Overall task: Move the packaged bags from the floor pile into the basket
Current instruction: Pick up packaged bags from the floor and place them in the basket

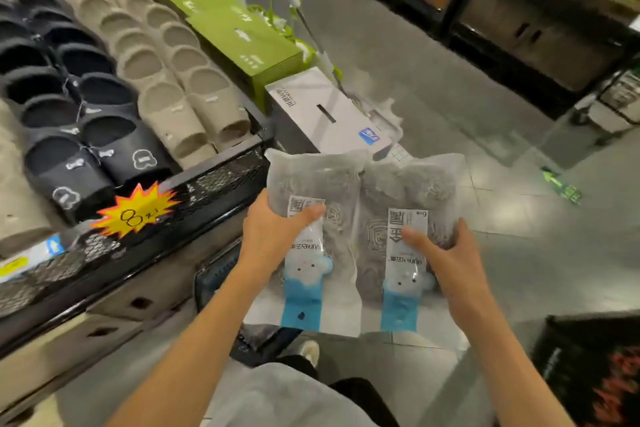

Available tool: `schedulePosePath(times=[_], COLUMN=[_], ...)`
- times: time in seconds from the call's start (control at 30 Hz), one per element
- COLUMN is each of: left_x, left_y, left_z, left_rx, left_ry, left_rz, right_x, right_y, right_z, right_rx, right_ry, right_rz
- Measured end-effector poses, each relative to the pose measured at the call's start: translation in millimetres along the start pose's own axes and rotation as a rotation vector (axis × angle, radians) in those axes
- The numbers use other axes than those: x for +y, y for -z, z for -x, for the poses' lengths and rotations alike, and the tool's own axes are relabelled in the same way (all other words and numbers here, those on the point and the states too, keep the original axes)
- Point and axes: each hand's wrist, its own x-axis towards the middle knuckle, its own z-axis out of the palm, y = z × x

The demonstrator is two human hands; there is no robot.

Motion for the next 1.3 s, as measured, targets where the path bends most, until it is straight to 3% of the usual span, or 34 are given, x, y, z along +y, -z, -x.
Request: schedulePosePath(times=[0.4,0.6,0.93,1.17,1.3], left_x=[-64,-134,-326,-446,-500], left_y=[25,23,7,-17,-23], left_z=[-29,-39,-100,-135,-144], left_rx=[0.663,0.810,0.808,0.742,0.738], left_ry=[0.250,0.384,0.498,0.457,0.556], left_rz=[0.148,0.244,0.255,0.274,0.195], right_x=[5,61,251,376,436], right_y=[-115,-169,-225,-244,-246], right_z=[-168,-210,-284,-332,-358], right_rx=[-0.652,-0.809,-0.779,-0.705,-0.665], right_ry=[0.011,-0.036,-0.016,0.054,0.081], right_rz=[0.297,0.367,0.506,0.547,0.651])
